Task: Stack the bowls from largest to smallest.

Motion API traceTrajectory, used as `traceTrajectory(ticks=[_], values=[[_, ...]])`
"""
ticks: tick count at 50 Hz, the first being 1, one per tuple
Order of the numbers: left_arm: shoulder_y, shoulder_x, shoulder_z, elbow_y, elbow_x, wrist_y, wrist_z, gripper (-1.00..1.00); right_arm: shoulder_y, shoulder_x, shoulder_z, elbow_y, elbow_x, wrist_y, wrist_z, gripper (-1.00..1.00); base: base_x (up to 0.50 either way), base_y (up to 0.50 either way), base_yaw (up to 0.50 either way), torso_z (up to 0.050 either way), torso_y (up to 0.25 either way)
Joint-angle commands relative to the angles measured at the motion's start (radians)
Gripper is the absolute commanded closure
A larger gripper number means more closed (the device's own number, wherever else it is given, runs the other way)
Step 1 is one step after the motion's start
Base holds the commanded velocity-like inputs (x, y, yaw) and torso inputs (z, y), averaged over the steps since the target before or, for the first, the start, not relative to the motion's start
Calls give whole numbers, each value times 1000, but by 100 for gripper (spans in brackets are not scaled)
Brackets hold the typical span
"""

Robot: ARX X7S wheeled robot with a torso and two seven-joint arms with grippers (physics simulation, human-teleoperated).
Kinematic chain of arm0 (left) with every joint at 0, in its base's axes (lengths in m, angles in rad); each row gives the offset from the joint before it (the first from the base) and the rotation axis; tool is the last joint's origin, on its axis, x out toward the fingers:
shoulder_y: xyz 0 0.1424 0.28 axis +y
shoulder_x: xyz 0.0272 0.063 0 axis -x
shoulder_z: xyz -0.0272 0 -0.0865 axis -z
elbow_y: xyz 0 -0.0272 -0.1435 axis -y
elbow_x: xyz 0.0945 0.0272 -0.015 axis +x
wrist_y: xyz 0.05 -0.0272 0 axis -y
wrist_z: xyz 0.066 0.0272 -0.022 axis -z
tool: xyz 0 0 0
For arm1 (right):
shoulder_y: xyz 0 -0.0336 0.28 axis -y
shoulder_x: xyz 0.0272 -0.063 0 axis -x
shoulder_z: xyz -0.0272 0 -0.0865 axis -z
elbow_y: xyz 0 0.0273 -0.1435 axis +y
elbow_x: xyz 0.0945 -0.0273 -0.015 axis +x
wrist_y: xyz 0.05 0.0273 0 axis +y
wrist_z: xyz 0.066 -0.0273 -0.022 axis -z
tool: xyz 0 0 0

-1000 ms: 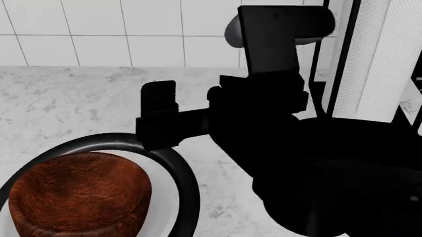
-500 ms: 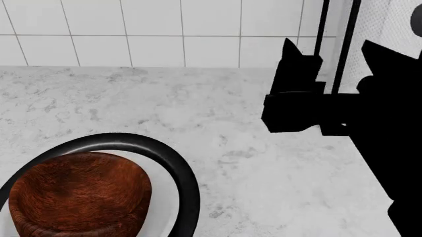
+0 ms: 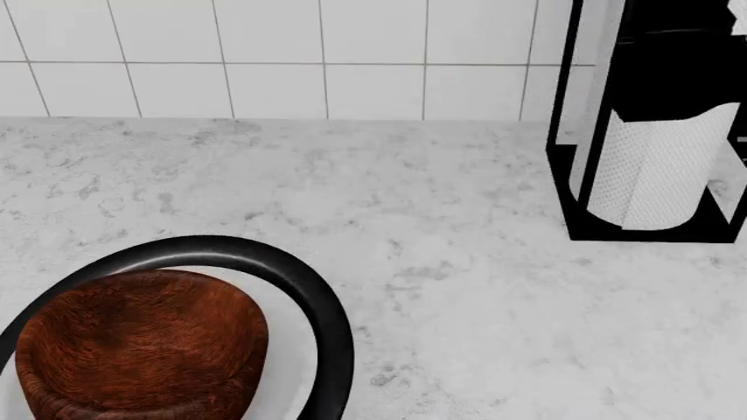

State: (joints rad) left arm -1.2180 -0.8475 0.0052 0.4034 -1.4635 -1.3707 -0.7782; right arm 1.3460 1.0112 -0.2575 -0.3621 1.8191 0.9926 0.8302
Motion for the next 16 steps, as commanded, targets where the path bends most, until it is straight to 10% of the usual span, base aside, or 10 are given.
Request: traceTrajectory(ticks=[1,16], values=[[-153,26,69,-100,26,-33,26,-100,150,-45,-45,79,-42,73,-38,-100,0,0,0,0,0],[-354,42,147,-194,2,-90,28,-100,335,-110,-120,206,-133,150,-93,-100,0,0,0,0,0]])
